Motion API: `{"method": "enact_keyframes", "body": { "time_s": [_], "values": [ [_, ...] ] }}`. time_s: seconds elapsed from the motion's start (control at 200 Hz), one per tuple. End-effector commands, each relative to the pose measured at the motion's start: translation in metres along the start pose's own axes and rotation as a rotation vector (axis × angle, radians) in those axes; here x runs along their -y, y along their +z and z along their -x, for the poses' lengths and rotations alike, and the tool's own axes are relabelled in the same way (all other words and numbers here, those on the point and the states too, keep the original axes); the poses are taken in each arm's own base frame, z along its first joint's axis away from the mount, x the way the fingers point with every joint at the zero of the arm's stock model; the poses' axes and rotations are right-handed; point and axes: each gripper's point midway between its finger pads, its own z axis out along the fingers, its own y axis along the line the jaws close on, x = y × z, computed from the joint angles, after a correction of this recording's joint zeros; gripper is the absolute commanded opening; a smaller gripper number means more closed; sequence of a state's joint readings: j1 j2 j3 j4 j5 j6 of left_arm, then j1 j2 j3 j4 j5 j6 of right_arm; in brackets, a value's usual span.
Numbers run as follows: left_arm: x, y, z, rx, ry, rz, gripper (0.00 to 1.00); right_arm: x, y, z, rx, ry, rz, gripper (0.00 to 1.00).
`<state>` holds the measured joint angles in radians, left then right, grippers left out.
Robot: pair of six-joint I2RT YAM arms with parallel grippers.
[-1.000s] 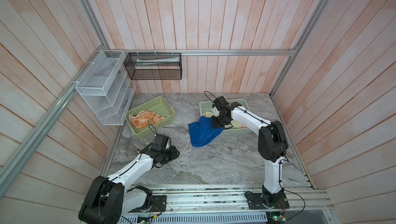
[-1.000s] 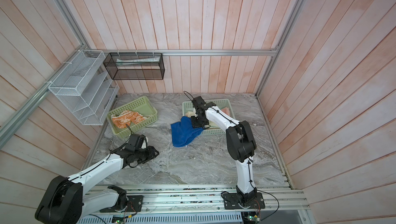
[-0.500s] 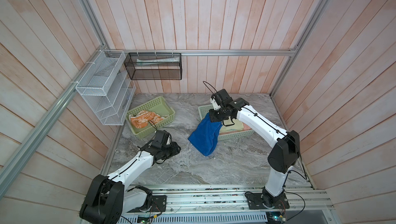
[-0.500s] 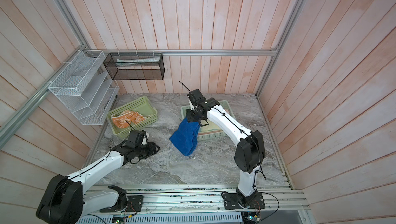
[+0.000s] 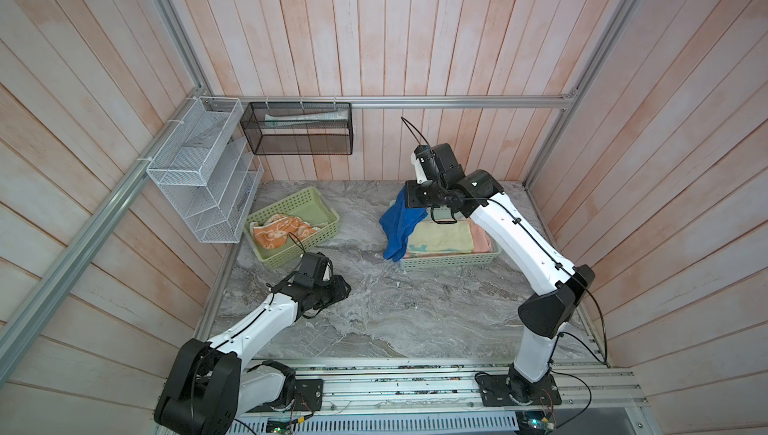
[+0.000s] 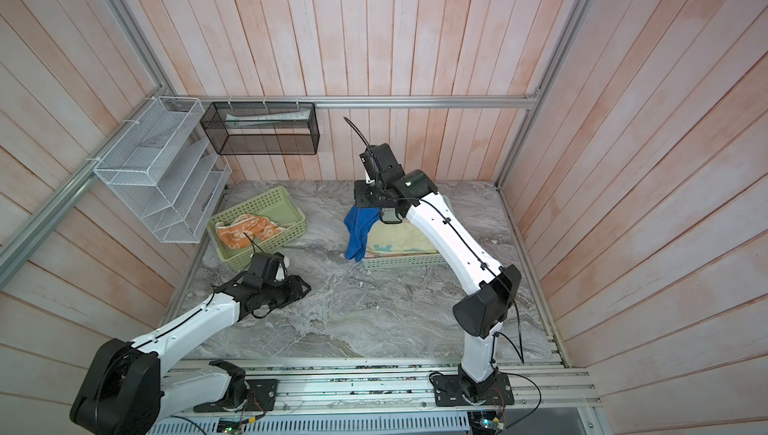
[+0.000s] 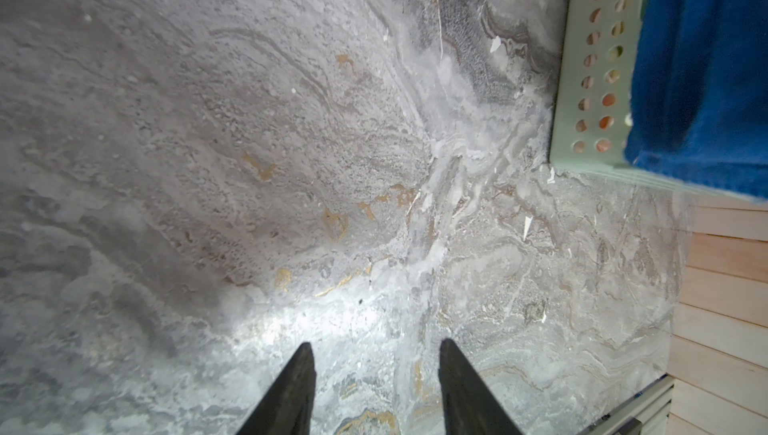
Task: Fold and stack the towels
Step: 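Lower the blue towel onto the yellow and pink towels in the mint basket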
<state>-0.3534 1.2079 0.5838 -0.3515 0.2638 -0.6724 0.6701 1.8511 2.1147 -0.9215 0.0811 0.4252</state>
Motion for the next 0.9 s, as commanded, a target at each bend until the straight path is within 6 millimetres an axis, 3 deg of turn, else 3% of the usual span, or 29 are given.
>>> {"method": "enact_keyframes", "body": {
  "time_s": [0.0, 0.095, 0.2, 0.31, 0.435, 0.6, 0.895],
  "values": [
    [0.006, -0.005, 0.010, 0.033, 0.024, -0.012, 0.50, 0.028, 0.011, -0.002, -0.022, 0.021, -0.087, 0.00],
    [0.002, -0.004, 0.007, 0.030, 0.021, -0.006, 0.50, 0.052, 0.023, -0.011, -0.034, 0.031, -0.128, 0.00],
    [0.002, -0.001, 0.005, 0.022, 0.018, -0.008, 0.50, 0.092, 0.043, -0.025, -0.036, 0.123, -0.135, 0.00],
    [0.001, 0.000, 0.005, 0.010, 0.019, 0.002, 0.50, 0.130, 0.062, -0.053, -0.058, 0.231, -0.115, 0.00],
    [0.000, 0.001, 0.005, 0.013, 0.015, 0.003, 0.50, 0.161, 0.080, -0.076, -0.104, 0.237, -0.167, 0.00],
    [-0.001, 0.005, 0.004, -0.007, 0.010, 0.011, 0.50, 0.176, 0.093, -0.094, -0.197, 0.221, -0.203, 0.00],
    [0.001, 0.008, 0.008, -0.005, 0.000, 0.008, 0.50, 0.195, 0.081, -0.094, -0.155, 0.243, -0.250, 0.00]
  ]
}}
